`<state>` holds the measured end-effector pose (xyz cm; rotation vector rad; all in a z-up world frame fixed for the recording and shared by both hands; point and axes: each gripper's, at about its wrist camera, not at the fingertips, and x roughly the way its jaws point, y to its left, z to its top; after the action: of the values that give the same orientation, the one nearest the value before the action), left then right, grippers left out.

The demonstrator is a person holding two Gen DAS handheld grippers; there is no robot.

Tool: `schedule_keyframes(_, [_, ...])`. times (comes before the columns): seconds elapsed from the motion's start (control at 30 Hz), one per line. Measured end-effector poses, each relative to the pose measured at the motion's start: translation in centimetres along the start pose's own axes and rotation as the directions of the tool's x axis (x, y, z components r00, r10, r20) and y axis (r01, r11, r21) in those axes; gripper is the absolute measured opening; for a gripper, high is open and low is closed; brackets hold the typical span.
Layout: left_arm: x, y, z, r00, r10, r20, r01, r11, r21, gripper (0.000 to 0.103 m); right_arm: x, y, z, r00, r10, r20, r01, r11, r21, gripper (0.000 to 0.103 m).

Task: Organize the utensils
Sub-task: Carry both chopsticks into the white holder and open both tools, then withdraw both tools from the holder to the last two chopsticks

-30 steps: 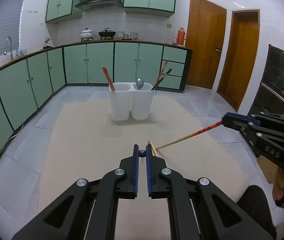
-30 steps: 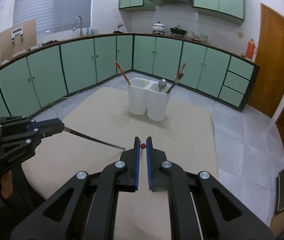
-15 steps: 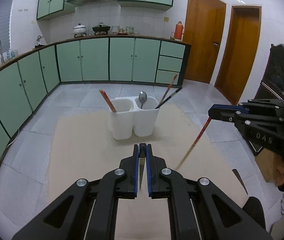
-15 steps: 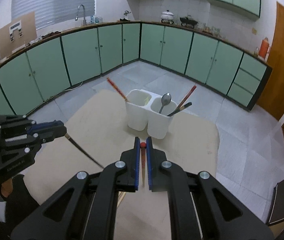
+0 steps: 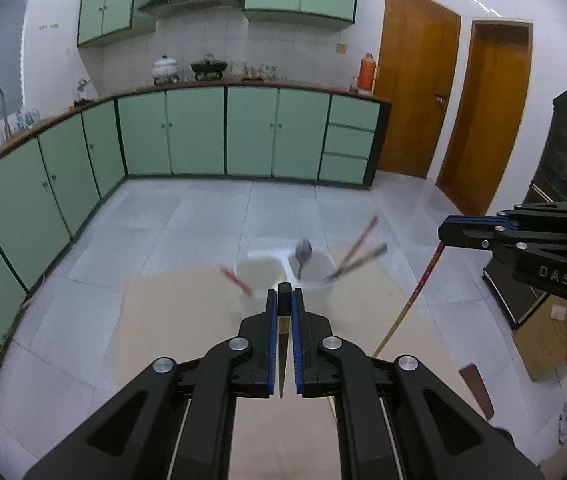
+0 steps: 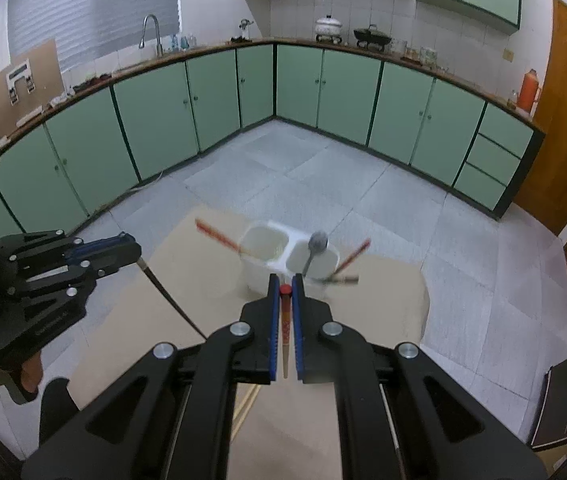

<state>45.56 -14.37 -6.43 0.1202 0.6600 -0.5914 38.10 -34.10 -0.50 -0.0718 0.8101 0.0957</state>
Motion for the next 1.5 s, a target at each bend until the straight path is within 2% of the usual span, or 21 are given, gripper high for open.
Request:
schedule_keyframes(0.33, [0.5, -0.5, 7.8, 0.992, 0.049, 0.120, -0.053, 0.998, 0.024, 0.007, -1.5, -2.3, 8.1, 0.993, -0.024, 0.114, 0.018, 0.998, 0.056, 0.005])
schedule_keyframes(0.47, [1.7, -0.1, 10.3, 0.987, 0.060, 0.152, -0.061, 0.998, 0.006, 0.007, 0.1, -3.6, 10.1, 0.991, -0.039, 0.131, 0.029, 0.997, 0.074, 0.005])
schedule_keyframes(0.63, [3.8, 0.1, 12.3, 0.980, 0.081, 0.184, -0.085, 0.996, 0.013, 0.007, 3.8, -5.2, 11.0, 0.993, -0.055, 0.108, 0.046, 0.995, 0.089, 0.005])
schedule_keyframes(0.77, [6.6, 0.9, 12.0, 0.980, 0.075, 0.187, -0.075, 0.997, -0.005, 0.007, 7.6, -6.3, 10.0, 0.997, -0.054, 0.058, 0.047, 0.993, 0.106, 0.005])
schedule_keyframes(0.97, [11.0, 1.5, 8.8, 0.992, 0.077, 0.103, -0.076, 0.997, -0.006, 0.007, 11.7, -7.0, 7.6, 0.999, -0.042, -0.014, 0.043, 0.992, 0.115, 0.006])
schedule_keyframes(1.1, [9.9, 2.0, 7.9, 0.991, 0.062, 0.121, -0.061, 0.998, -0.014, 0.007, 11.5, -7.2, 6.9, 1.000, -0.016, -0.004, 0.016, 0.991, 0.133, 0.010])
schedule_keyframes(1.27, [7.8, 2.4, 7.3, 0.990, 0.060, 0.125, -0.059, 0.998, -0.011, 0.008, 8.9, -7.2, 6.9, 0.999, -0.012, 0.044, 0.006, 0.991, 0.137, 0.014])
schedule_keyframes(1.37, [6.2, 2.8, 6.4, 0.991, 0.046, 0.129, -0.043, 0.999, -0.031, 0.018, 6.3, -7.0, 6.1, 0.996, 0.015, 0.092, -0.028, 0.990, 0.141, 0.017])
schedule_keyframes(1.4, [5.7, 2.9, 6.0, 0.990, 0.045, 0.131, -0.040, 0.998, -0.038, 0.028, 5.4, -6.9, 5.6, 0.994, 0.021, 0.109, -0.036, 0.990, 0.139, 0.018])
schedule_keyframes(1.43, [4.9, 3.1, 5.3, 0.989, 0.044, 0.138, -0.039, 0.998, -0.045, 0.043, 4.0, -6.2, 4.0, 0.990, 0.017, 0.137, -0.033, 0.993, 0.116, 0.019])
schedule_keyframes(1.47, [3.7, 3.0, 3.9, 0.987, 0.053, 0.152, -0.047, 0.998, -0.044, 0.051, 3.1, -5.7, 2.6, 0.987, 0.014, 0.159, -0.031, 0.994, 0.105, 0.021])
schedule_keyframes(1.5, [3.0, 3.0, 2.8, 0.985, 0.059, 0.163, -0.053, 0.998, -0.042, 0.063, 2.4, -5.2, 1.1, 0.985, 0.012, 0.175, -0.030, 0.994, 0.101, 0.024])
